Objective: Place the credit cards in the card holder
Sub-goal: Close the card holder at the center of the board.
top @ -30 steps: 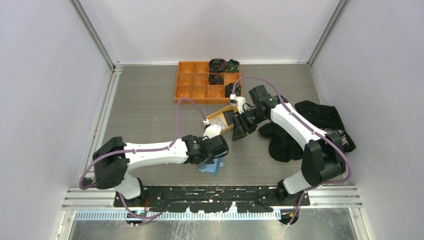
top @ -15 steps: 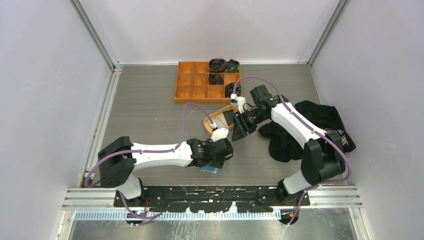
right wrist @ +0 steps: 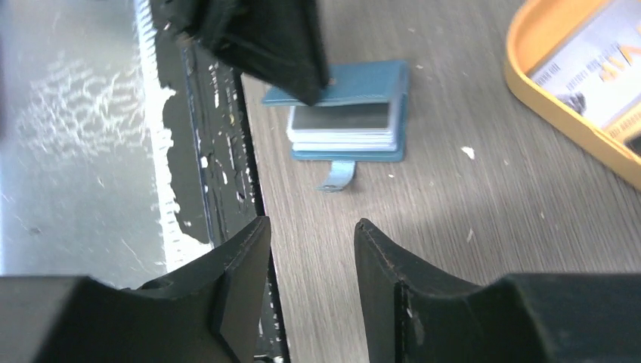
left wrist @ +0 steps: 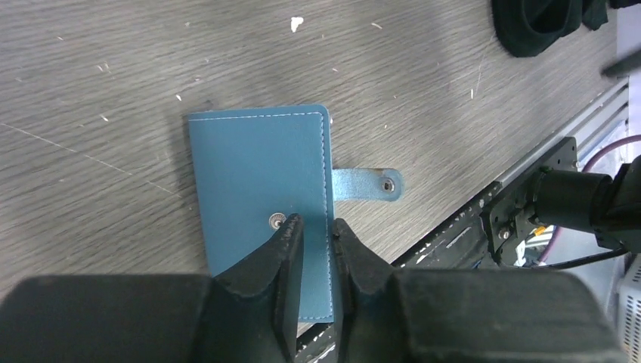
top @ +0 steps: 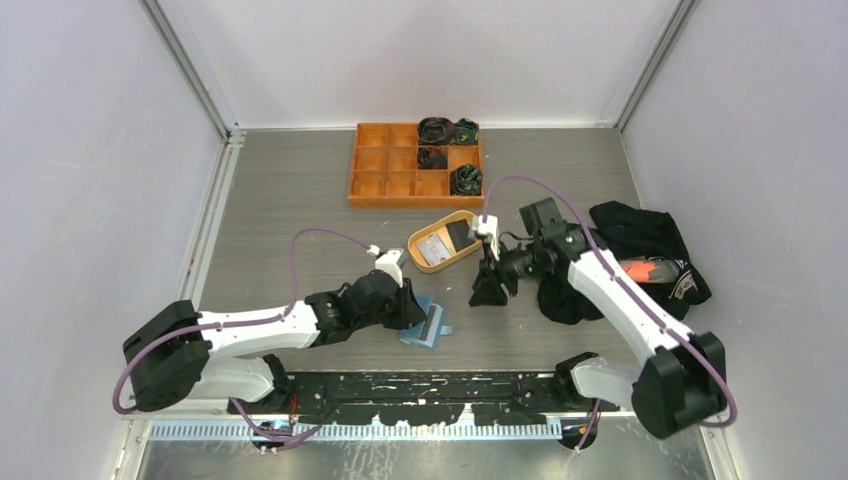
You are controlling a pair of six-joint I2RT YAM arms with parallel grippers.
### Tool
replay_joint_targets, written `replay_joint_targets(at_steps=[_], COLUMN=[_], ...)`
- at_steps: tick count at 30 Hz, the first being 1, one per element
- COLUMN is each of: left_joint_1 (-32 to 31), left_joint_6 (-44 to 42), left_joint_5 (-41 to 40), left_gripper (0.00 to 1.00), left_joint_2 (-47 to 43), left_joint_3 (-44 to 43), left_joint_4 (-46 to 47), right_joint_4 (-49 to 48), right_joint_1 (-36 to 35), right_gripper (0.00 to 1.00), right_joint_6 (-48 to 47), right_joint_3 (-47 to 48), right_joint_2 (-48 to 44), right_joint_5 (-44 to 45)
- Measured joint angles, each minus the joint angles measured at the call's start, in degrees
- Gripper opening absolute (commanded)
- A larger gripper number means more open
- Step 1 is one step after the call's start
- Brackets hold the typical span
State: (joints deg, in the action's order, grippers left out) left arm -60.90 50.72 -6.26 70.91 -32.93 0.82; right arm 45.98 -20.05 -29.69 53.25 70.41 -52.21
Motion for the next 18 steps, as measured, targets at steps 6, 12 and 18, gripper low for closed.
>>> replay_joint_targets(at_steps=[6, 12, 18], left_joint_1=[1.5, 1.6, 1.7], left_joint_6=[1.4, 3.3, 4.7], left_joint_5=[6.1, 9.9, 10.6], left_gripper=[0.14, 0.14, 0.14], left_joint_2=[6.1, 11.3, 11.4], left_joint_3=[2.2, 3.3, 5.0], left_joint_4=[8.6, 15.5, 19.2], right_joint_4=[-7.2, -15.4, -19.5], right_joint_1=[-6.7, -15.0, -21.1], right_gripper=[0.42, 0.23, 0.14], right_joint_6=[-7.3, -9.4, -9.0], right_joint_3=[-7.3, -8.2, -7.6], right_joint_2=[-5.7, -0.5, 9.0], right_joint_5=[-0.6, 7.6, 19.1])
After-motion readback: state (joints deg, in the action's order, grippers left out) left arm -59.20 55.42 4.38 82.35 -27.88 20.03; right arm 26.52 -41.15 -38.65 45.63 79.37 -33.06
